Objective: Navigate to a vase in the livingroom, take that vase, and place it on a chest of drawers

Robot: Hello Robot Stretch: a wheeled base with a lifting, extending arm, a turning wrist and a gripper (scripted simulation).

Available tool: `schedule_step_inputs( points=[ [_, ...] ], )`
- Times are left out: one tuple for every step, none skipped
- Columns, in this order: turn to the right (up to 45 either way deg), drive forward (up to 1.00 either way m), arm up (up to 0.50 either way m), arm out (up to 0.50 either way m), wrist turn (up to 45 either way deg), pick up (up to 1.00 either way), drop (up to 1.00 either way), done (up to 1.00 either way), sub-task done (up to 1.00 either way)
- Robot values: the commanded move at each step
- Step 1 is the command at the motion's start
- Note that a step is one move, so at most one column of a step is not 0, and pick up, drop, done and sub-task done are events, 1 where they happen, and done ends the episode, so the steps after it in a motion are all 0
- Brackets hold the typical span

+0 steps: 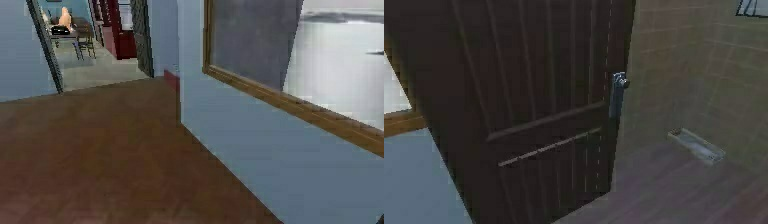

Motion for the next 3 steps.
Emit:
schedule_step_inputs(
  points=[
    [-24.0, 0.0, 0.0, 0.0, 0.0, 0.0, 0.0, 0.0, 0.0],
    [0.0, 1.0, 0.0, 0.0, 0.0, 0.0, 0.0, 0.0, 0.0],
    [0.0, 1.0, 0.0, 0.0, 0.0, 0.0, 0.0, 0.0, 0.0]
  ],
)
